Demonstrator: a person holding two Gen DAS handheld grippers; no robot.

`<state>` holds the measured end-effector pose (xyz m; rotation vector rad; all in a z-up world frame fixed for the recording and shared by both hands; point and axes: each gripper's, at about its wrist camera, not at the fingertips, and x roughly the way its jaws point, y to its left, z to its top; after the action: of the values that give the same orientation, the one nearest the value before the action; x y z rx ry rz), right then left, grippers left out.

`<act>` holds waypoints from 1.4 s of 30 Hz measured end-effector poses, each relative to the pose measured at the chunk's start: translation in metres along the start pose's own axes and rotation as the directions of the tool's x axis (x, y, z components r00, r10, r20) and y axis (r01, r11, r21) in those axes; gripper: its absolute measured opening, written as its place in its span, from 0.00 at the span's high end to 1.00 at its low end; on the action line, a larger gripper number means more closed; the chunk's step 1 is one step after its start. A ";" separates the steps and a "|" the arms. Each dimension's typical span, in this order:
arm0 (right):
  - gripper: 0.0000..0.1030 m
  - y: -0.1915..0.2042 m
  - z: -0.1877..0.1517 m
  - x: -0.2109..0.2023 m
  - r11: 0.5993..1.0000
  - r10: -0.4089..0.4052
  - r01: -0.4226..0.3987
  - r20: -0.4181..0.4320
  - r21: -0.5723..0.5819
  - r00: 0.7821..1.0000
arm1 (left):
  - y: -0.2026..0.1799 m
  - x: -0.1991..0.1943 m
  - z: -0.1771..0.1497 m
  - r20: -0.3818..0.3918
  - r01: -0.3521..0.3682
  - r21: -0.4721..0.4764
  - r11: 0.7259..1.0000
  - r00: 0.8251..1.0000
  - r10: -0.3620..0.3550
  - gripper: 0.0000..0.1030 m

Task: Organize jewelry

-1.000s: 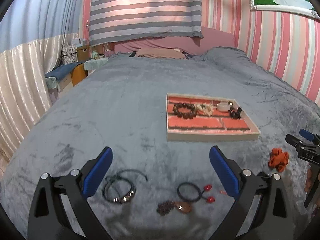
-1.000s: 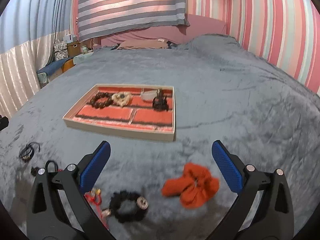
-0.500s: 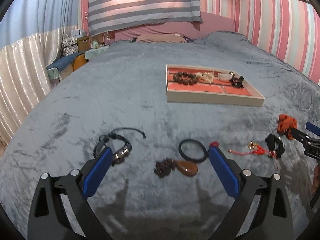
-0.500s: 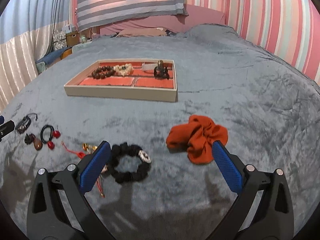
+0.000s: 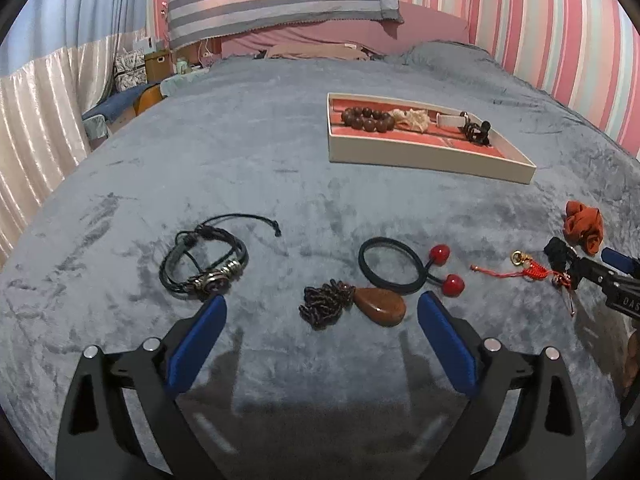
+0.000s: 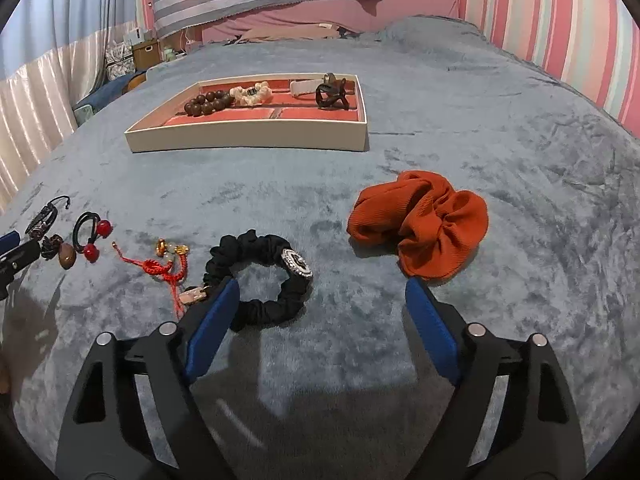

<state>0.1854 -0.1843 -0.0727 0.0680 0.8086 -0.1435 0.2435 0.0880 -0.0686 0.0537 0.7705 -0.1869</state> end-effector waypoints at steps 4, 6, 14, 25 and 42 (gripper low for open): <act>0.24 -0.001 0.002 0.008 1.000 0.007 -0.007 -0.021 0.010 1.000 | 0.000 0.011 -0.002 -0.033 0.019 0.005 1.000 0.999 -0.019 0.21; 0.25 -0.001 0.002 0.012 1.000 0.008 -0.007 -0.030 0.015 1.000 | 0.002 0.018 -0.004 -0.056 0.019 -0.005 1.000 0.998 -0.019 0.23; 0.31 0.001 0.004 0.022 1.000 0.010 -0.009 -0.048 0.017 0.999 | 0.015 0.025 0.002 -0.061 0.050 -0.048 0.998 0.997 -0.053 0.29; 0.38 0.003 0.004 0.028 1.000 0.015 -0.014 -0.055 0.013 0.998 | 0.021 0.028 0.000 -0.054 0.097 -0.075 0.992 0.993 -0.102 0.48; 0.49 0.005 0.004 0.030 0.999 0.043 -0.042 -0.059 0.011 0.997 | 0.017 0.032 0.000 -0.067 0.117 -0.066 0.991 0.990 -0.122 0.64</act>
<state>0.2095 -0.1826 -0.0914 0.0984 0.8651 -0.1056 0.2685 0.0996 -0.0912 -0.0450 0.8505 -0.2762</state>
